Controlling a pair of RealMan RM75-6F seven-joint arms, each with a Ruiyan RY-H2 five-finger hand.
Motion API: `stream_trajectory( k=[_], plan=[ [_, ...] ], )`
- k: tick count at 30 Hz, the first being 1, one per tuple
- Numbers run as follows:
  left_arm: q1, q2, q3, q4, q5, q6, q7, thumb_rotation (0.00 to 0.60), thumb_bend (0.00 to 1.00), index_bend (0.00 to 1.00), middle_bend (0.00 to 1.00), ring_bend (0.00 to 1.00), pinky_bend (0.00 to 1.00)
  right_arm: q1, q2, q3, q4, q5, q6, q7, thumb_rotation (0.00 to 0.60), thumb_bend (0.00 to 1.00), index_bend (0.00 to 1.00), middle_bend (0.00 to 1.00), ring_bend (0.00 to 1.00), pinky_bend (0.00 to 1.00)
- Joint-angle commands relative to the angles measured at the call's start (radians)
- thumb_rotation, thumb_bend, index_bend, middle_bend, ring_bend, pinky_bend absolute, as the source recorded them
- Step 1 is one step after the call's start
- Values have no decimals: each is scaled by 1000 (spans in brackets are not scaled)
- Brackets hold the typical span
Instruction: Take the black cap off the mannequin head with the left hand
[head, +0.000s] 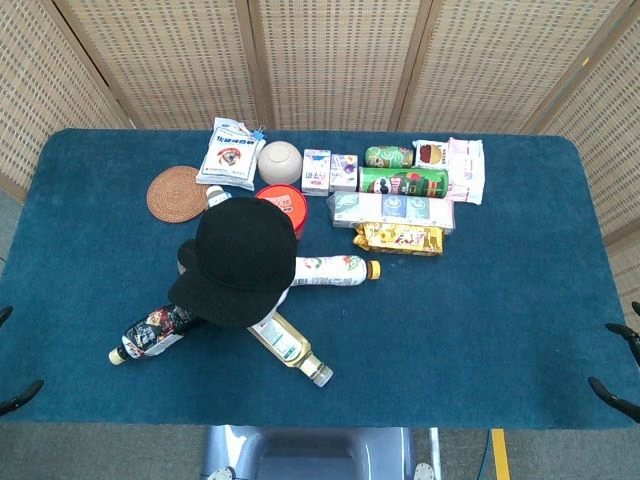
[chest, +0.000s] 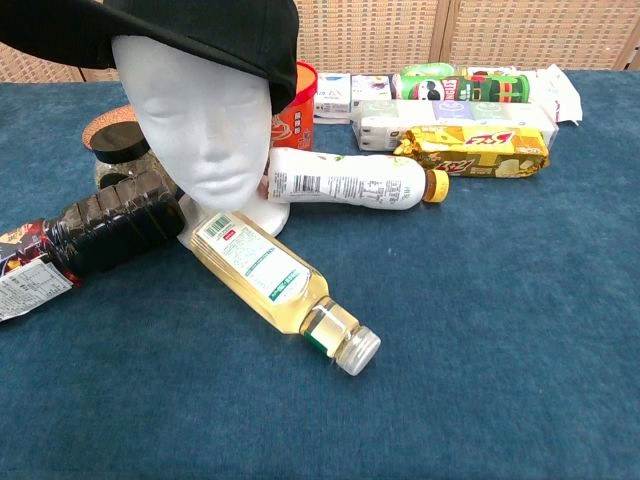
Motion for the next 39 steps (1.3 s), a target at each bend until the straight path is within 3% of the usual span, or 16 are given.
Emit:
stream_trajectory(
  k=[1,7,11,18,21,26,32,39],
  plan=[
    [6,-11,-8,-2,-10,10,22,600,105,0,0,0,0,-4,3,1,4,-1,6,17,600,122,271,75,19,0],
    [6,-29,-9,-1,-10,3,73,600,106,0,0,0,0,-5,9,-1,5,-2,2,35,600,122,271,75,19,0],
    [-9,-36,0,29,46,10,43,600,106,0,0,0,0,-2,11,-9,-1,-20,-1,33,600,122,271,76,19,0],
    [-74,-13,-49,-5,144,45,57,600,105,0,0,0,0,-5,15,-14,-2,-28,1,45,600,122,271,75,19,0],
    [-123,23,-66,-95,237,38,95,600,101,0,0,0,0,-6,18,-16,-3,-34,6,53,600,122,260,75,19,0],
    [-180,52,-105,-253,308,-22,245,600,85,0,0,0,0,-9,16,-7,11,-33,23,42,600,57,133,21,0,0],
    [-232,59,-136,-444,276,-169,441,600,85,0,0,0,0,-7,-7,16,56,-19,42,-9,600,0,102,0,0,0],
    [-309,-5,-165,-620,143,-364,644,600,84,0,0,0,0,-3,-17,26,71,-13,47,7,600,0,100,0,0,0]
  ],
)
